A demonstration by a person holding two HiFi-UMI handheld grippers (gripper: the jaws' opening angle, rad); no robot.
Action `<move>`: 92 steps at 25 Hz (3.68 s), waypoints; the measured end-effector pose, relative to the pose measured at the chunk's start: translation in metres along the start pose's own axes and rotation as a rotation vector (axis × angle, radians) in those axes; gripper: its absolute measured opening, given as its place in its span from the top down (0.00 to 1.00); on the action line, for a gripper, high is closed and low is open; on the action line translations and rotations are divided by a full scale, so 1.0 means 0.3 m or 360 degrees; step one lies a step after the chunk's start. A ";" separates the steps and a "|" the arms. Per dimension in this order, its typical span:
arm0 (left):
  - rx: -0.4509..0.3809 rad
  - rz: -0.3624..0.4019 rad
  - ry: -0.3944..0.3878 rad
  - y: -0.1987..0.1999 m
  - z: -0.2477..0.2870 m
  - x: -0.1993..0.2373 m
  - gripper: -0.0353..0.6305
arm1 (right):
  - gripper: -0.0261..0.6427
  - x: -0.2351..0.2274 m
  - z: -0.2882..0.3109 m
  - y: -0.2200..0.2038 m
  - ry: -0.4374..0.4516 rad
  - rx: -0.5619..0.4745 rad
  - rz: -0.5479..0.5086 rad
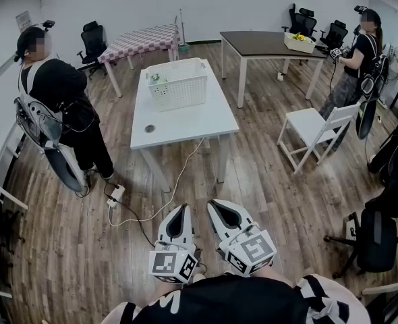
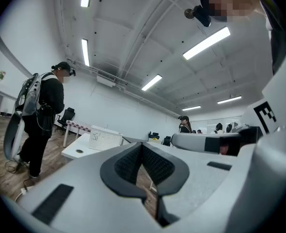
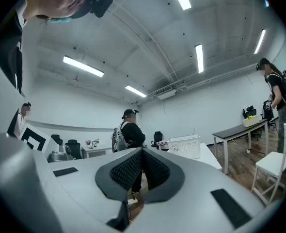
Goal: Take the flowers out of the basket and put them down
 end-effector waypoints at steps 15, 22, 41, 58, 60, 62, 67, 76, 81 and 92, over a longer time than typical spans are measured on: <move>-0.0028 -0.0020 -0.0011 0.008 0.016 -0.023 0.95 | 0.94 -0.020 -0.007 0.025 -0.0003 -0.0044 -0.0026; -0.0047 -0.0045 0.0004 -0.018 0.042 -0.068 0.95 | 0.94 -0.062 -0.046 0.029 -0.0002 -0.0081 -0.0052; -0.0113 -0.0049 0.0146 -0.137 0.083 -0.160 0.95 | 0.94 -0.186 -0.113 -0.071 0.0121 -0.0070 -0.0031; -0.0075 -0.0031 0.0026 0.026 0.564 0.173 0.95 | 0.94 -0.436 0.408 -0.136 -0.0021 -0.0023 -0.0059; -0.0064 -0.0037 0.0017 0.061 0.639 0.241 0.95 | 0.94 -0.472 0.501 -0.144 -0.0044 -0.0017 -0.0040; -0.0055 -0.0030 -0.0004 0.100 0.717 0.303 0.95 | 0.94 -0.508 0.596 -0.141 -0.0067 -0.0028 -0.0034; -0.0031 -0.0021 -0.0048 0.171 0.882 0.452 0.95 | 0.94 -0.570 0.822 -0.158 -0.0103 -0.0026 -0.0041; 0.0013 -0.0054 -0.0042 0.203 1.008 0.608 0.95 | 0.94 -0.609 1.010 -0.213 -0.0114 0.0019 -0.0015; 0.0030 -0.0048 -0.0031 0.201 1.034 0.637 0.95 | 0.94 -0.621 1.060 -0.226 -0.0100 0.0012 -0.0002; 0.0002 -0.0056 -0.0012 0.228 1.092 0.703 0.95 | 0.94 -0.647 1.122 -0.221 -0.0081 -0.0001 -0.0029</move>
Point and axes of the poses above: the fingertips, and each gripper's own axes: z forward along the fingers, x to its left, y out of its top, the point moved 4 cm from there along -z, backward along the fingers, and after that the axes turned 15 degrees about -z, right-handed, at the moved point
